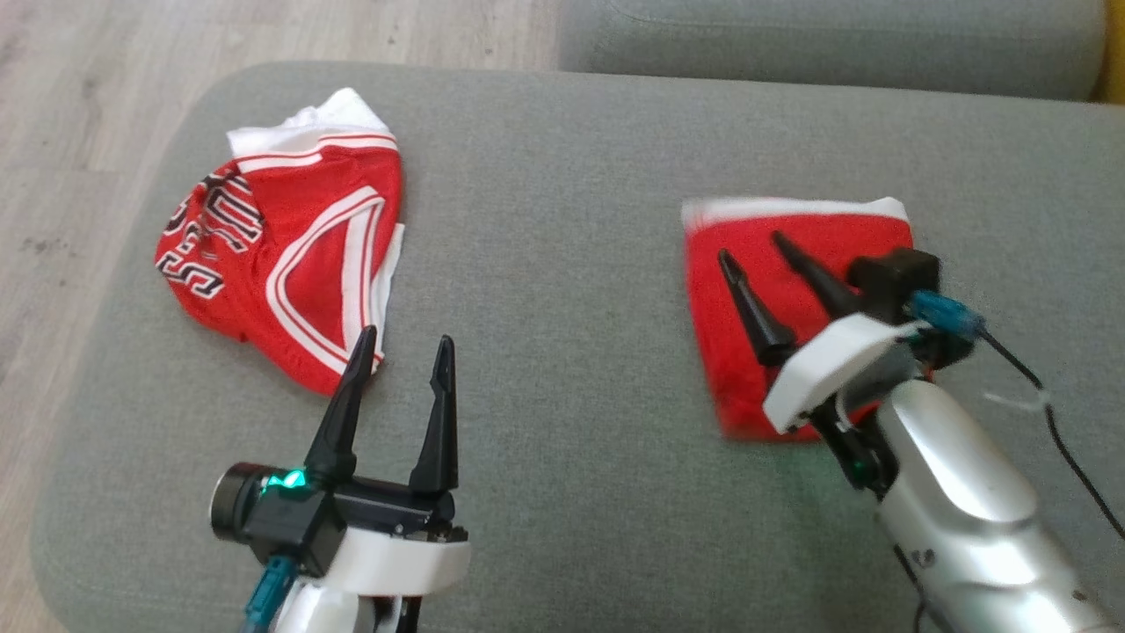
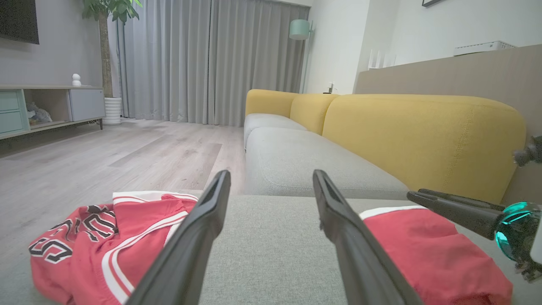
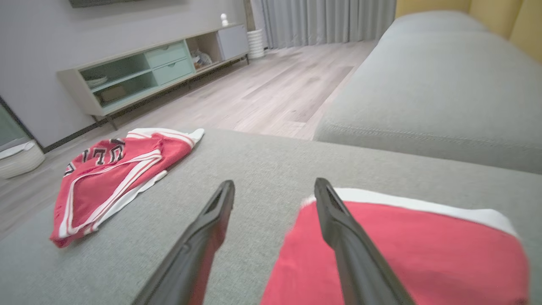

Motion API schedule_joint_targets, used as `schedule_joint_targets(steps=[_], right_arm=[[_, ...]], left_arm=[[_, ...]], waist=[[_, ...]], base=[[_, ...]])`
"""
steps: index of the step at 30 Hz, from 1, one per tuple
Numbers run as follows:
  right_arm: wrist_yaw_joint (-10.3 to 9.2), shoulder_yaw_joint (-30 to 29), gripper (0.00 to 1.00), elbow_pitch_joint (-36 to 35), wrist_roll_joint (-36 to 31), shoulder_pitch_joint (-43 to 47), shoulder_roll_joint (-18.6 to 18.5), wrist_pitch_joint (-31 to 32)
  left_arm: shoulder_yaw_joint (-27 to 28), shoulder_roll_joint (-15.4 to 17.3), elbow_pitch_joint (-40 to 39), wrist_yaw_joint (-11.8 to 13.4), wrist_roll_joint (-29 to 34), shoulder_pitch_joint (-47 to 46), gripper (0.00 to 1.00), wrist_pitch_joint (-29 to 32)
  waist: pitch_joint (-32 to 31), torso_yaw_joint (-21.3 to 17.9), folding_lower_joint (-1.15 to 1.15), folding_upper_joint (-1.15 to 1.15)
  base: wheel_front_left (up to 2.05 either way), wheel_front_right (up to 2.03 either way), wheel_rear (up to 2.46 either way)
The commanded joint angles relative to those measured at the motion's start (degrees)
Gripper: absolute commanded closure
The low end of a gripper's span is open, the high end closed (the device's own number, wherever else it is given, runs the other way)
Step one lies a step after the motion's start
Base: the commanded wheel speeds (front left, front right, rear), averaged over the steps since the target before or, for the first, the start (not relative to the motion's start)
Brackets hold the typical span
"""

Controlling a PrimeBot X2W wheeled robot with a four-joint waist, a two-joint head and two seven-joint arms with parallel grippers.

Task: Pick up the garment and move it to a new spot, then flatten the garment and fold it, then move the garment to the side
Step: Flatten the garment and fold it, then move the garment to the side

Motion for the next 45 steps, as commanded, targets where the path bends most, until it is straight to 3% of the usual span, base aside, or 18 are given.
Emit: schedule_joint_targets(steps=[1,5,9,14,18,23,45], right_arm=[[-0.04,-0.7,0.00,-1.8,-0.8,-1.1,-0.4,-2.4],[-0.04,-6.1,0.00,-1.3,-4.9,2.3,-1.6,-8.8],[-0.04,-14.8,0.00,-2.9,-7.8,9.1,-0.4,-11.8],[-0.04,-22.0,0.00,-14.1,-12.3,20.1,2.3,-12.0],[-0.04,-22.5,0.00,-20.3,-14.4,28.2,3.4,-12.0],[-0.04,-22.2,0.00,-22.2,-14.9,33.5,4.2,-12.0],[-0.04,-21.0,0.00,-22.0,-15.0,35.0,4.6,-12.0]], left_arm=[[1.1,0.0,-1.5,0.3,-0.1,-1.6,0.00,-0.3],[0.8,0.0,-0.4,0.7,0.1,-1.0,0.00,-0.3],[1.5,0.0,1.0,1.3,0.5,0.4,0.00,-0.3],[4.3,0.0,2.2,2.6,1.2,3.3,0.00,-0.3],[6.3,0.0,3.8,2.8,2.1,5.9,0.00,-0.3],[7.8,0.0,4.6,3.0,2.9,9.1,0.00,-0.3],[8.9,0.0,6.8,3.0,3.9,10.2,0.00,-0.3]], waist=[[-0.6,0.5,0.00,0.00],[-2.4,0.7,0.00,0.00],[-5.7,-0.3,0.00,0.00],[-8.6,-2.7,0.00,0.00],[-10.2,-4.3,0.00,0.00],[-11.9,-5.6,0.00,0.00],[-12.8,-5.5,0.00,0.00]], base=[[0.00,0.00,0.00],[0.00,0.00,0.00],[0.00,0.00,0.00],[0.00,0.00,0.00],[0.00,0.00,0.00],[0.00,0.00,0.00],[0.00,0.00,0.00]])
